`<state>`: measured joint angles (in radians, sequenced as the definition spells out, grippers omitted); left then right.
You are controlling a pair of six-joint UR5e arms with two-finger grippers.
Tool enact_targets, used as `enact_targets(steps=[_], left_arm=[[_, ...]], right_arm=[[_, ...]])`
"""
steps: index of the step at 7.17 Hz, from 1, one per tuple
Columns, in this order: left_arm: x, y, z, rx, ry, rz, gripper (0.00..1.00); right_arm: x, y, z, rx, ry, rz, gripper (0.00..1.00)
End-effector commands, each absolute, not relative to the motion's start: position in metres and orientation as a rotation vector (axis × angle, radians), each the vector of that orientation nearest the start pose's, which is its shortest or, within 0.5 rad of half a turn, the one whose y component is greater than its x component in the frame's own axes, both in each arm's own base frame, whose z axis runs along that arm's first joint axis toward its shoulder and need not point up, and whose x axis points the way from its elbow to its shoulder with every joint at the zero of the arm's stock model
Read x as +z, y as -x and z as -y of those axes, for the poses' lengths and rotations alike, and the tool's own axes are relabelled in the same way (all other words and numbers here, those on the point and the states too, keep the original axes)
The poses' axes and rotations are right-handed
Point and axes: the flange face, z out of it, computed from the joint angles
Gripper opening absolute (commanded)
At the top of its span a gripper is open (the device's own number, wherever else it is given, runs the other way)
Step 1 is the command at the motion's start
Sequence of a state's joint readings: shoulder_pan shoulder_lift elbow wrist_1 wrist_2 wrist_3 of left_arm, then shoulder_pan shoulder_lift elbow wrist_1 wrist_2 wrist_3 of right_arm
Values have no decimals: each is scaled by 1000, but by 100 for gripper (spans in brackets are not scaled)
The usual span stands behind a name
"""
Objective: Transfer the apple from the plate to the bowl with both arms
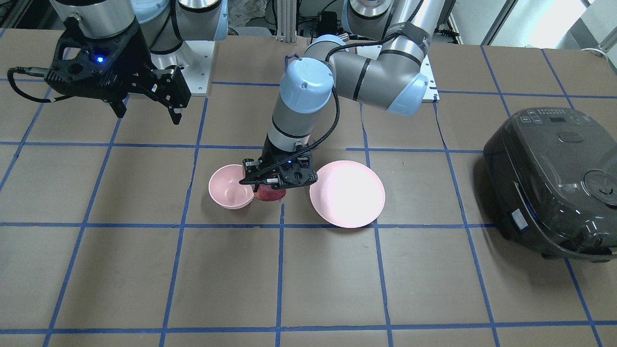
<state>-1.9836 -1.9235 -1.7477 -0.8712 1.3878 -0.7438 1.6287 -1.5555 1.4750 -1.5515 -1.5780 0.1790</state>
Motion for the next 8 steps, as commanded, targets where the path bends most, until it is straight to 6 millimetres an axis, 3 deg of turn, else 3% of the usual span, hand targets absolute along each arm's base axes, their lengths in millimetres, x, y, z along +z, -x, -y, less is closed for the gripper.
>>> enact_targets(steps=[1, 3, 4, 5, 6, 8], left_arm=[[257, 432, 465, -53, 517, -3364, 15], [230, 453, 456, -41, 453, -3366, 18], [223, 455, 455, -27, 446, -3361, 47], [222, 456, 455, -19, 445, -3363, 68], [219, 456, 454, -12, 423, -3363, 82], [226, 454, 455, -63, 225, -3384, 100]], right_arm=[[532, -162, 497, -110, -192, -3128, 100], [535, -162, 499, -146, -197, -3124, 100], [533, -159, 500, -139, -204, -3126, 100], [531, -159, 500, -135, -204, -3127, 100], [531, -162, 500, -146, -202, -3123, 100], [530, -162, 500, -148, -204, -3123, 100]])
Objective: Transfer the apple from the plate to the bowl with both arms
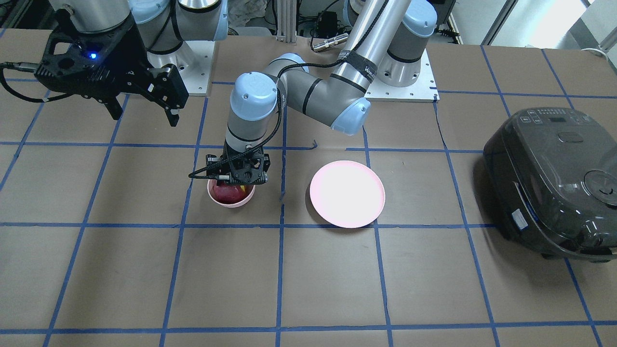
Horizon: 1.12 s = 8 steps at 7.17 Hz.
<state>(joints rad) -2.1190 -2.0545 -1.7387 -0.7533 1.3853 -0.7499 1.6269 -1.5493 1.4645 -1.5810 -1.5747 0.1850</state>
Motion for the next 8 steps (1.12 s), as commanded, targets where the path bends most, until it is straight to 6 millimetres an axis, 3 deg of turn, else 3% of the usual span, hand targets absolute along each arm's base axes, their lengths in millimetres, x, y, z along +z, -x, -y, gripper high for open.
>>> enact_targets(steps=[1, 2, 3, 4, 5, 6, 7, 8], left_arm=[[240, 448, 459, -106, 215, -3392, 100], [255, 434, 469, -156, 187, -3397, 100], [268, 397, 489, -197, 154, -3391, 100], [280, 348, 513, -207, 163, -3374, 100], [297, 296, 528, -168, 51, -3344, 100], [328, 250, 531, -137, 24, -3305, 100], [362, 206, 519, -89, -61, -3166, 100], [414, 175, 511, -135, -21, -3136, 100]], right_arm=[[530, -161, 500, -147, -209, -3126, 100], [529, -161, 500, -144, -212, -3126, 100], [530, -159, 501, -151, -221, -3123, 100], [530, -157, 502, -154, -228, -3124, 100], [530, -157, 502, -154, -228, -3124, 100], [530, -159, 502, -156, -221, -3121, 100], [530, -158, 502, -154, -221, -3123, 100], [528, -159, 501, -148, -219, -3122, 100]])
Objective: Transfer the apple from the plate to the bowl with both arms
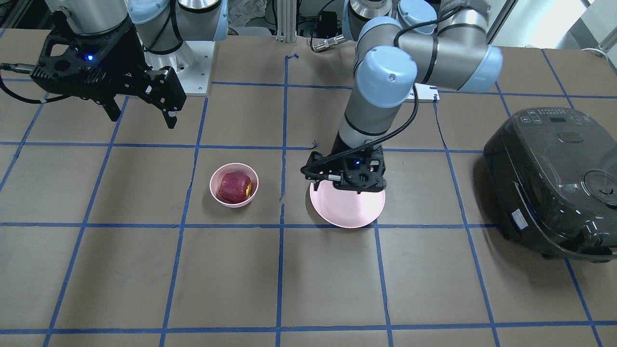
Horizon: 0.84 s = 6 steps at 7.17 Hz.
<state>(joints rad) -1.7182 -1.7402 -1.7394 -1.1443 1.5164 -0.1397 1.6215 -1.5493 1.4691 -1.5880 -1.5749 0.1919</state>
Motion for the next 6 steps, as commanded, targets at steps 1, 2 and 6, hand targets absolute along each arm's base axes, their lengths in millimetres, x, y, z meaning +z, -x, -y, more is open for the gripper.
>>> enact_targets(steps=[1, 2, 6], left_arm=[[467, 139, 515, -147, 81, -3136, 100], [514, 129, 512, -152, 108, -3136, 100], [521, 129, 510, -145, 114, -3131, 100]], right_arm=[[528, -159, 501, -148, -216, -3122, 100], [528, -159, 501, -148, -216, -3122, 100], [528, -159, 501, -148, -216, -3122, 100]])
